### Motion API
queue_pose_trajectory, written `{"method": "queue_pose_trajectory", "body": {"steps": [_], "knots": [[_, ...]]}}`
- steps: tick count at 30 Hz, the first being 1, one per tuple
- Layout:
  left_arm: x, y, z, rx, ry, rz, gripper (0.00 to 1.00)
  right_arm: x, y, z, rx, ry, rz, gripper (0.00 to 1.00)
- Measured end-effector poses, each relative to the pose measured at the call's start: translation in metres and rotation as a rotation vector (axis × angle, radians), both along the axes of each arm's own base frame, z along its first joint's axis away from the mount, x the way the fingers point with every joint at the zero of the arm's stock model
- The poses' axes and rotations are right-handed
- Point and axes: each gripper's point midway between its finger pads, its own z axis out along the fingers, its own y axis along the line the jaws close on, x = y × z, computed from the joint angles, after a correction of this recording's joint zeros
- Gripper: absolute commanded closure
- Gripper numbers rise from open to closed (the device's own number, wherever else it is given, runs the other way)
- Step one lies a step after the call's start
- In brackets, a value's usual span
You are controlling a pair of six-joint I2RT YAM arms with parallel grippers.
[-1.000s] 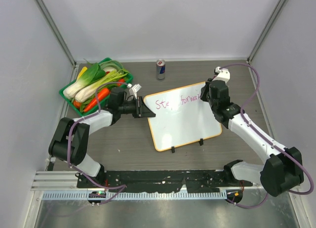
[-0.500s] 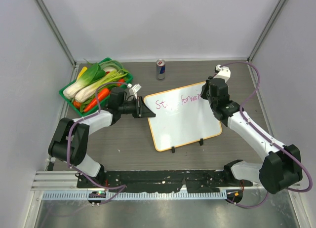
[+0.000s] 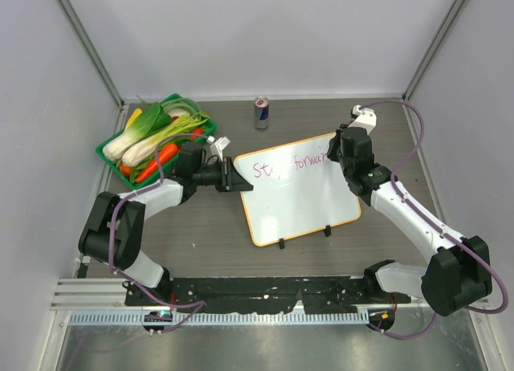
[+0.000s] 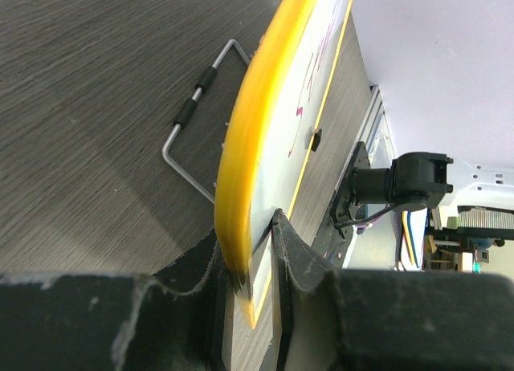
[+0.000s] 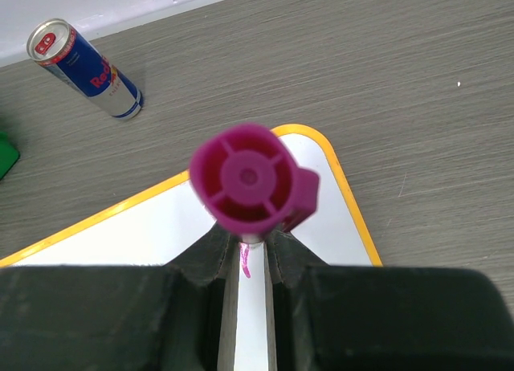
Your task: Write a sentence on the whiteboard
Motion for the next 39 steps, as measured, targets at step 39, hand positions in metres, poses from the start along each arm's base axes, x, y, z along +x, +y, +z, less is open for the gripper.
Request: {"method": "queue_pose_trajectory", "body": {"steps": [39], "knots": [[-0.001, 0.0, -0.001, 0.007, -0.007, -0.006, 1.0, 0.001, -0.012, 0.002, 0.018, 0.0, -0.03, 0.99]]}}
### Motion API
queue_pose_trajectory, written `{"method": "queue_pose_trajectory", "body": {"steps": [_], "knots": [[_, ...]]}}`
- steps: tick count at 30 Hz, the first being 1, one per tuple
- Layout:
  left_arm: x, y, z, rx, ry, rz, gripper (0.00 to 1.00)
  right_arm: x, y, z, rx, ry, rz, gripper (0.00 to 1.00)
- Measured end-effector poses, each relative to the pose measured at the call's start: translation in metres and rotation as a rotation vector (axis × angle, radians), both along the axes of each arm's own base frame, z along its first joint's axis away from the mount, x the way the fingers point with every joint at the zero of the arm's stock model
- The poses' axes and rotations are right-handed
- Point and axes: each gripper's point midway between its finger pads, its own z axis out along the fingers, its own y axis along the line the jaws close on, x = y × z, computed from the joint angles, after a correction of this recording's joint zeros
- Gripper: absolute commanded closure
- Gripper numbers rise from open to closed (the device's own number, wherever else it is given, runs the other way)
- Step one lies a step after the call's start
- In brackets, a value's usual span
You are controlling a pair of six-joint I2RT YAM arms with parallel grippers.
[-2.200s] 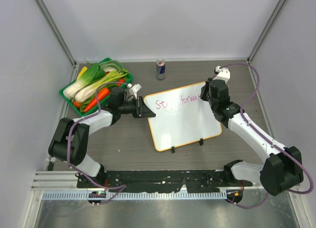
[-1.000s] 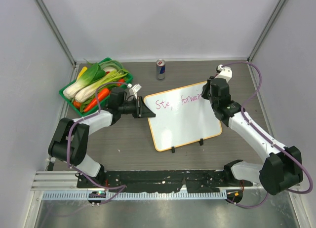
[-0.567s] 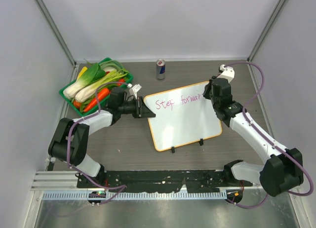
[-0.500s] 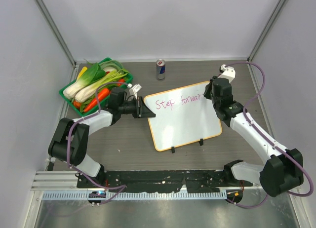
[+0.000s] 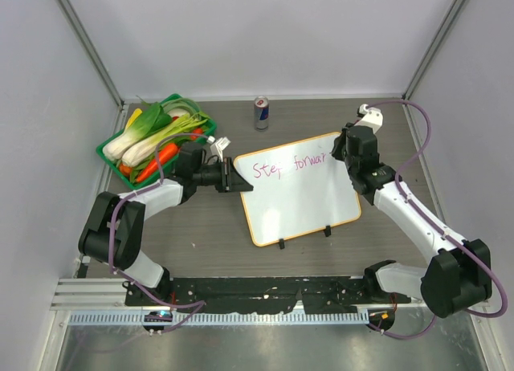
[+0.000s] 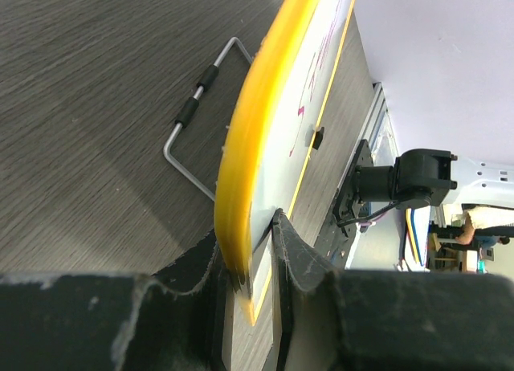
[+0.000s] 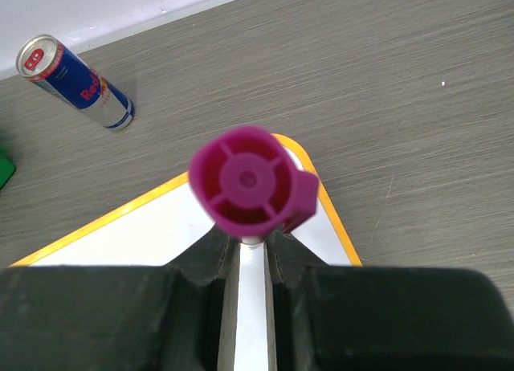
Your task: Write a sentence on the whiteboard
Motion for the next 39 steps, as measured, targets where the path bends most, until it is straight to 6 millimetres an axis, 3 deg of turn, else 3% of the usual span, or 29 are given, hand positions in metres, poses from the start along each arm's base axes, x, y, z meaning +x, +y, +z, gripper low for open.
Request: {"method": "queue_pose_trajectory", "body": {"steps": [15, 25, 39], "knots": [[0.0, 0.0, 0.0, 0.0, 0.0, -0.001, 1.0, -0.004, 0.011, -0.002, 0.021, 0.007, 0.071, 0.98], [0.0, 0.0, 0.0, 0.0, 0.001, -0.001, 1.0, -0.016, 0.009, -0.013, 0.02, 0.029, 0.078, 0.98], [-0.001, 0.0, 0.0, 0.0, 0.001, -0.002, 1.0, -0.016, 0.003, -0.012, 0.004, 0.031, 0.046, 0.99]]}}
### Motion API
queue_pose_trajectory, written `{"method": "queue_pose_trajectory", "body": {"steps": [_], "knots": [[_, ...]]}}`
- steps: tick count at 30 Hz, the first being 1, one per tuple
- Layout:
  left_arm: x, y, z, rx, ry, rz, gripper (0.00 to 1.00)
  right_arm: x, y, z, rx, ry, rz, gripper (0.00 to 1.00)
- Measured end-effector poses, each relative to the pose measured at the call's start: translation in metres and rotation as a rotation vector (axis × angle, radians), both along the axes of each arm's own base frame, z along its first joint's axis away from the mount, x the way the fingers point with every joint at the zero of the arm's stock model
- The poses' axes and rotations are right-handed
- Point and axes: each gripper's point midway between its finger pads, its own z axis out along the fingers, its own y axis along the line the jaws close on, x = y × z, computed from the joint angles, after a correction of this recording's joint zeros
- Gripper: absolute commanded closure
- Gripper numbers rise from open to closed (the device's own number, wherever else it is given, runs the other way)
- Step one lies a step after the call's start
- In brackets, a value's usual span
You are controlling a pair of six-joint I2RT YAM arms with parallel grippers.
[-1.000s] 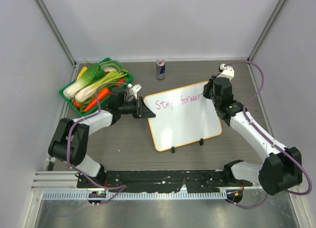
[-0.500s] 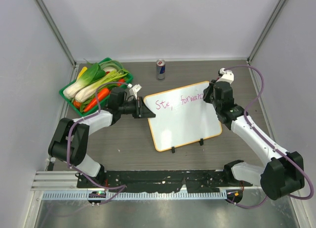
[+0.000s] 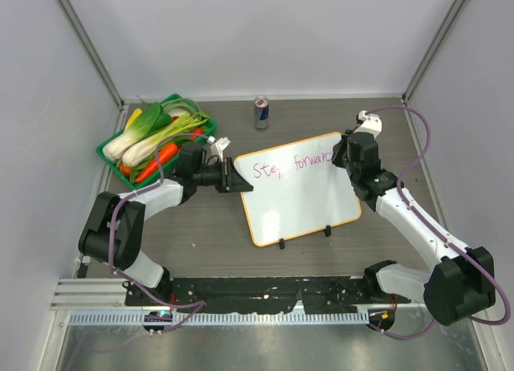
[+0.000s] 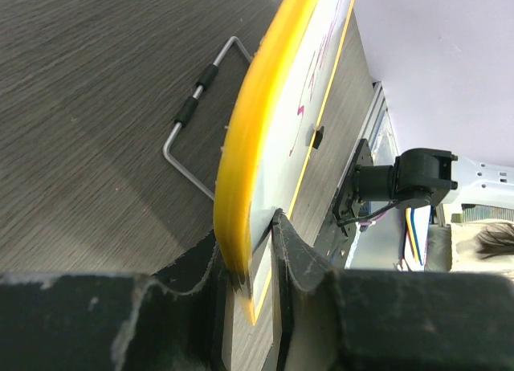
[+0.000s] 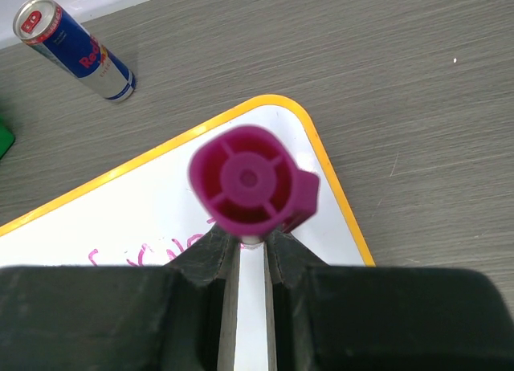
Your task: Write a sentence on the whiteboard
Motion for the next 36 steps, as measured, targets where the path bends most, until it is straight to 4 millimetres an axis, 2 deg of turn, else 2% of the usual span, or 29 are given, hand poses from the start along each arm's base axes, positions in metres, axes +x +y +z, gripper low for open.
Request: {"method": "queue_pose_trajectory", "body": {"steps": [9, 24, 36], "knots": [[0.0, 0.0, 0.0, -0.001, -0.002, -0.001, 1.0, 0.002, -0.002, 0.005, -0.005, -0.009, -0.013, 0.99], [0.0, 0.0, 0.0, -0.001, -0.003, -0.002, 1.0, 0.017, -0.001, 0.044, 0.015, -0.092, -0.034, 0.99], [0.0, -0.001, 0.0, 0.0, -0.003, -0.002, 1.0, 0.031, -0.003, 0.027, -0.008, -0.051, -0.059, 0.99]]}}
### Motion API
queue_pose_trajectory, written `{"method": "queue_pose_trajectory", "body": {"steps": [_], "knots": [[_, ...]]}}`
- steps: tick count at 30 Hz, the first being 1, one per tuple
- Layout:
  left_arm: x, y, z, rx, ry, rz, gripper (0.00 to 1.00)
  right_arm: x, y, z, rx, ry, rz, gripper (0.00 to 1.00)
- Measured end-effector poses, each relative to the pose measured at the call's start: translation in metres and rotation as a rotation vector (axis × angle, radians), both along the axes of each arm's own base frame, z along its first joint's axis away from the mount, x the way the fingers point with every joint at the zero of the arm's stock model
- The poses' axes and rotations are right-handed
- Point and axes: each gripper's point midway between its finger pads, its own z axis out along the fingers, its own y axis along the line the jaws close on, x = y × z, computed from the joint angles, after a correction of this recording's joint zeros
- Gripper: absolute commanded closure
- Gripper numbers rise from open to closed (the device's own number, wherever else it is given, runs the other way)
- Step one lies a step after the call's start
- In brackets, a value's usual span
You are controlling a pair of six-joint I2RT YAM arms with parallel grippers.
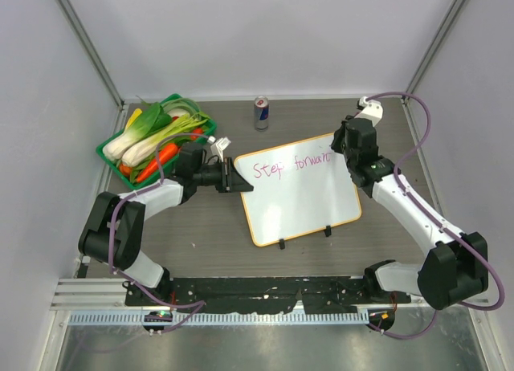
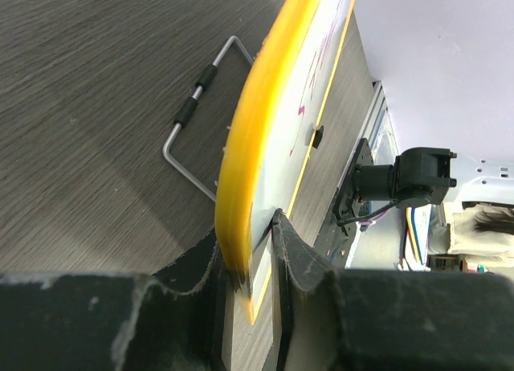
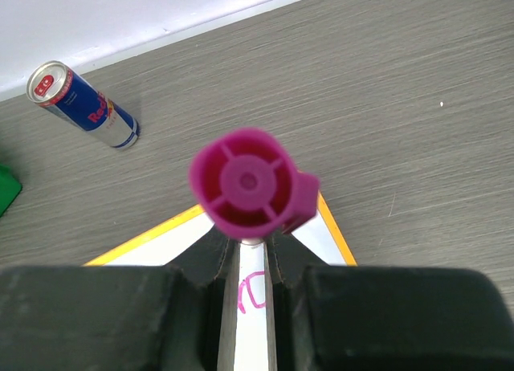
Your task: Write a sentence on the whiteboard
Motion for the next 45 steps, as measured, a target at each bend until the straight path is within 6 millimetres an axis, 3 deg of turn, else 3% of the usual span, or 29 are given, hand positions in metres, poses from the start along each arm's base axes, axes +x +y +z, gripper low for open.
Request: {"method": "queue_pose_trajectory", "body": {"steps": [45], "knots": [[0.0, 0.0, 0.0, 0.001, 0.002, -0.001, 1.0, -0.027, -0.002, -0.024, -0.005, 0.051, 0.043, 0.98]]}}
